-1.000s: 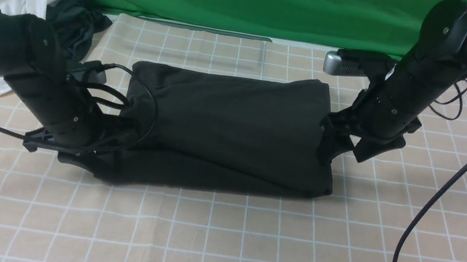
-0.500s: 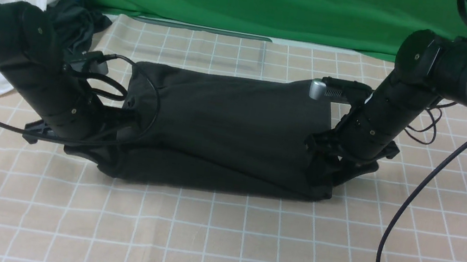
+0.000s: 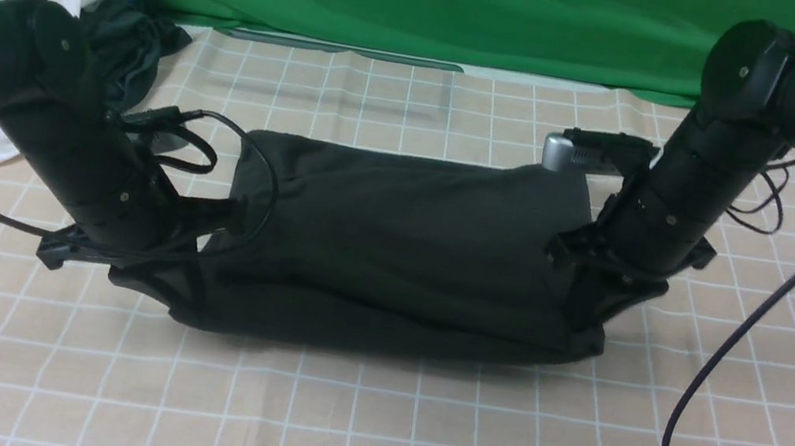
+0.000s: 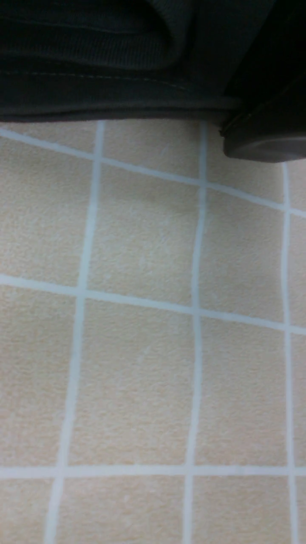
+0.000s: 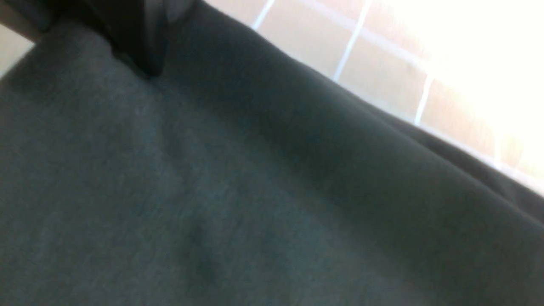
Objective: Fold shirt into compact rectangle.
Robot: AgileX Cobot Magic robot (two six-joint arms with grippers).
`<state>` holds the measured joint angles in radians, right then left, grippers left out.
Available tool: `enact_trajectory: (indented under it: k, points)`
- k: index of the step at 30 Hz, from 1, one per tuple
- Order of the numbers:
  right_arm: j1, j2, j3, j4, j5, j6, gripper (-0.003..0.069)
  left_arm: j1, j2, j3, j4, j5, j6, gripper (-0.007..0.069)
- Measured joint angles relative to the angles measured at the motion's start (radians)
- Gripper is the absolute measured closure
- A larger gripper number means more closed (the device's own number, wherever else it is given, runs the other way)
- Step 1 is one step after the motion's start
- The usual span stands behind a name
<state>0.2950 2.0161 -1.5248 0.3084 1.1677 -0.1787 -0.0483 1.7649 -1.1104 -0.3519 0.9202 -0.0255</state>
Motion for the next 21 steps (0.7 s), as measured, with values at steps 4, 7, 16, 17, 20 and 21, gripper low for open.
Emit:
enact_trajectory:
  k: [4,7,16,17,20,21]
  points:
    - [0.004,-0.046,0.114,0.002,-0.018,0.003,0.054,-0.001,-0.082,0.047,0.004,0.026,-0.049,0.0596]
    - [0.004,-0.058,0.167,0.003,-0.038,0.007,0.054,-0.001,-0.142,0.109,-0.001,0.032,-0.062,0.0596]
    - [0.012,-0.059,0.186,-0.017,-0.049,0.053,0.0451,-0.001,-0.183,0.202,0.011,0.012,-0.065,0.0589]
    - [0.016,-0.059,0.186,-0.021,-0.048,0.053,0.0392,-0.001,-0.183,0.2,0.012,0.005,-0.065,0.0575]
    - [0.02,-0.071,0.186,-0.031,-0.046,0.045,0.0265,-0.001,-0.183,0.183,0.028,-0.001,-0.065,0.0511]
    - [0.02,-0.082,0.186,-0.038,-0.044,0.045,0.0239,-0.001,-0.184,0.166,0.039,0.005,-0.065,0.0487]
